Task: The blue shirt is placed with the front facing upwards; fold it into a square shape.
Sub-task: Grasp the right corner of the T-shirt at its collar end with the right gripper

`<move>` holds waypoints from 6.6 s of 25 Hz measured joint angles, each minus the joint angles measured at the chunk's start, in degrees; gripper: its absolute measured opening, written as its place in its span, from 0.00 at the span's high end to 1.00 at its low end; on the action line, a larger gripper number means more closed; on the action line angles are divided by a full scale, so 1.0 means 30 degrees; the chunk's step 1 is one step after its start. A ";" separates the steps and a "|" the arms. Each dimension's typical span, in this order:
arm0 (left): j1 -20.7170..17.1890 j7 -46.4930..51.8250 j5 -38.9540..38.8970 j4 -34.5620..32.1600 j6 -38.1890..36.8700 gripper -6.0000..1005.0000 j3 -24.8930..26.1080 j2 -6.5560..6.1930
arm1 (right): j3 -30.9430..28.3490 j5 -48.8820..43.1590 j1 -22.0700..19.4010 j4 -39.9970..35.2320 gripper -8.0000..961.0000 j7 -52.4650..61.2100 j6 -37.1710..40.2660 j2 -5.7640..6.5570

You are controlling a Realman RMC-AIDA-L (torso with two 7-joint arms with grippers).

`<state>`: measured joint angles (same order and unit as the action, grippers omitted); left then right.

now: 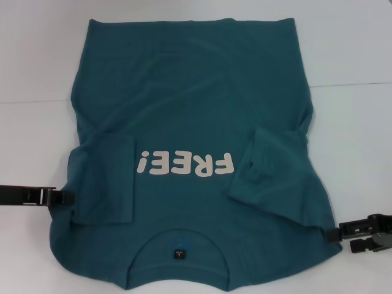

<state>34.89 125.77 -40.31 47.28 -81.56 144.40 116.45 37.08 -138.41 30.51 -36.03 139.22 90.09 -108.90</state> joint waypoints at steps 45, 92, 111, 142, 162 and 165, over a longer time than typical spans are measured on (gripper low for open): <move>0.0226 -0.0371 -0.0007 -0.0381 0.0069 0.98 0.0023 0.0001 | -0.2488 0.1386 -0.1397 0.0343 0.06 0.0453 0.1298 -0.0028; 0.0380 -0.0381 -0.0009 -0.0587 0.0046 0.98 0.0004 -0.0087 | -0.1477 0.0046 -0.0108 -0.0049 0.06 0.0009 0.0678 -0.0080; 0.0422 -0.0381 -0.0010 -0.0585 0.0015 0.98 0.0001 -0.0087 | -0.0585 -0.0629 0.0332 0.0040 0.06 -0.0150 -0.1054 -0.0863; 0.0565 -0.0381 -0.0010 -0.0585 0.0076 0.97 0.0087 -0.0133 | -0.0810 0.2428 0.1120 0.2402 0.06 -0.1119 -0.2668 -0.1480; 0.0673 -0.0460 -0.0009 -0.0585 0.0143 0.97 0.0120 -0.0189 | -0.0817 0.3605 0.2589 0.3454 0.06 -0.1493 -0.3939 -0.1673; 0.0684 -0.0466 -0.0010 -0.0585 0.0148 0.97 0.0119 -0.0209 | -0.0822 0.3619 0.2768 0.3457 0.06 -0.1493 -0.3937 -0.1720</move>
<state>36.95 124.37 -40.34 45.53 -81.12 144.75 115.82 34.61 -127.55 38.81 -25.66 134.74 78.28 -114.06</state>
